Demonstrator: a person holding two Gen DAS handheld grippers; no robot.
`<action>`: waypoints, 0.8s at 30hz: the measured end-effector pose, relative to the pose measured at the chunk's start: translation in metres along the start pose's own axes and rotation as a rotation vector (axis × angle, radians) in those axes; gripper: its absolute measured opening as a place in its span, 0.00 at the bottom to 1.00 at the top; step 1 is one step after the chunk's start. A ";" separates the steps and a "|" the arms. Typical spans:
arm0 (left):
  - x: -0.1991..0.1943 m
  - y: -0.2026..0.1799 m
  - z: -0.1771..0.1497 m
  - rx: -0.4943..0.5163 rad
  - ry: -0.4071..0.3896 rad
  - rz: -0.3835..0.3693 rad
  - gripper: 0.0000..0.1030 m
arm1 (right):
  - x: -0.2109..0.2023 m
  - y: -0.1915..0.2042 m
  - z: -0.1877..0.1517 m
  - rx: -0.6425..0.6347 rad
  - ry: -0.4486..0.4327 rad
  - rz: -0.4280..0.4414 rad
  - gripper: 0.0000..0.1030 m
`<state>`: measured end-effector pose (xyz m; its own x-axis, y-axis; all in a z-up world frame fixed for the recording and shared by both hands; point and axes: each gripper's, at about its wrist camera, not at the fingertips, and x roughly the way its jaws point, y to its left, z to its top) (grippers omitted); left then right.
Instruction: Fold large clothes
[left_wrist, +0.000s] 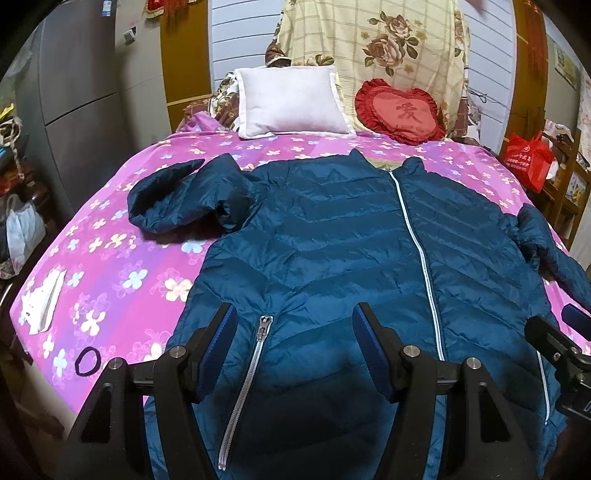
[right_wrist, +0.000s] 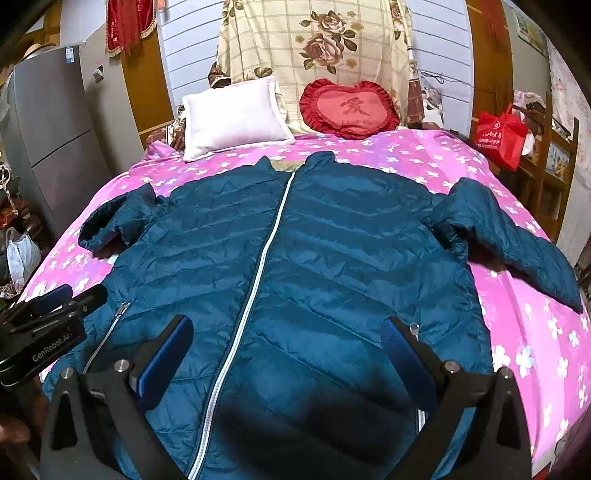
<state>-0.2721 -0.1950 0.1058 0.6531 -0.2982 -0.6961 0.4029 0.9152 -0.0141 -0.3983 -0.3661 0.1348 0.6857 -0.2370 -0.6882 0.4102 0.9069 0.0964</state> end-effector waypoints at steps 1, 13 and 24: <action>0.001 0.000 0.000 0.001 0.000 0.001 0.39 | 0.001 -0.001 0.001 0.004 0.003 0.000 1.00; 0.006 -0.003 0.003 0.021 -0.012 0.016 0.39 | 0.011 -0.006 0.001 0.018 0.013 -0.002 1.00; 0.011 -0.006 0.001 0.026 -0.010 0.025 0.39 | 0.020 -0.006 0.004 0.020 0.029 -0.009 1.00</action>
<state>-0.2664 -0.2042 0.0993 0.6694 -0.2783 -0.6888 0.4027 0.9151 0.0216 -0.3843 -0.3778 0.1230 0.6646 -0.2346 -0.7094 0.4284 0.8976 0.1044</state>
